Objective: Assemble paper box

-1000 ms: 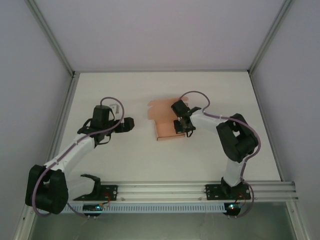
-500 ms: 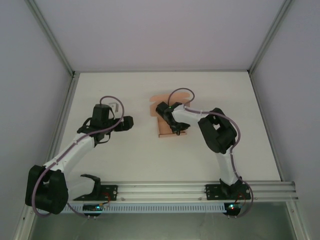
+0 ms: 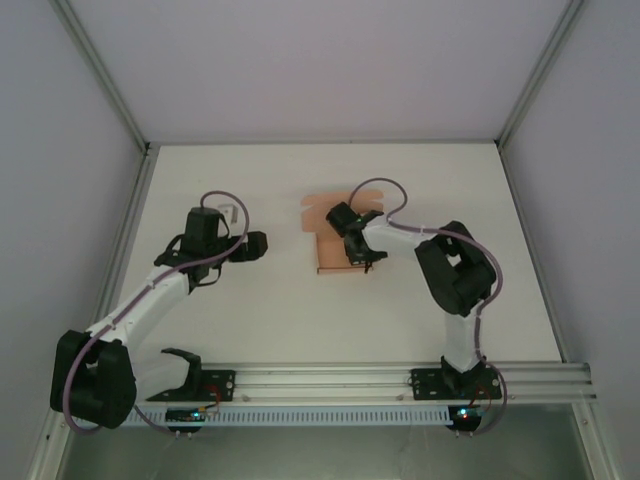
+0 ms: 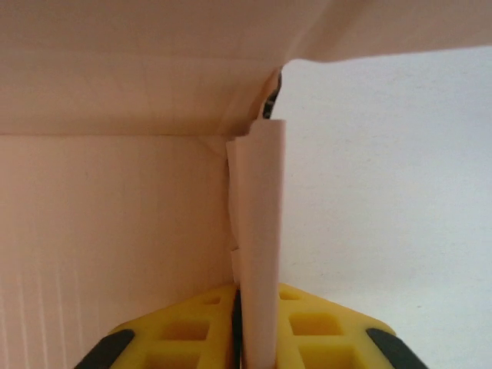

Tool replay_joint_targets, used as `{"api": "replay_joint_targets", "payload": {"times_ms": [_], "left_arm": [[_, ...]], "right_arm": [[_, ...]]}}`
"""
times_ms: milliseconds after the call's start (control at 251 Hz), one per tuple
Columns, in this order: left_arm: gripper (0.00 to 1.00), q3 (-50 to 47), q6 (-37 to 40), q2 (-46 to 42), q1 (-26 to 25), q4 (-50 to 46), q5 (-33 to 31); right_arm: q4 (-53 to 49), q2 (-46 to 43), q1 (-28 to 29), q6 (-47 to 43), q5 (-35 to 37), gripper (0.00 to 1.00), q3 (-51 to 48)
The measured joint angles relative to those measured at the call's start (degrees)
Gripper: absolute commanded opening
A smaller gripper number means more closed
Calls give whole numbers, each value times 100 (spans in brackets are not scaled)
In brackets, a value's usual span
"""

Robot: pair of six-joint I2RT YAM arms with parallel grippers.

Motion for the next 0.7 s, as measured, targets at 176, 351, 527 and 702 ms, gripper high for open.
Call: {"api": "replay_joint_targets", "payload": {"times_ms": [176, 351, 527, 702], "left_arm": [[100, 44, -2, 0, -46, 0, 42], [99, 79, -7, 0, -114, 0, 87], [100, 184, 4, 28, -186, 7, 146], [100, 490, 278, 398, -238, 0, 380]], "right_arm": [[485, -435, -31, -101, -553, 43, -407], [1110, -1147, -129, -37, -894, 57, -970], [1764, -1956, -411, -9, -1237, 78, -1587], [1928, -2802, -697, -564, -1458, 99, -1775]]}}
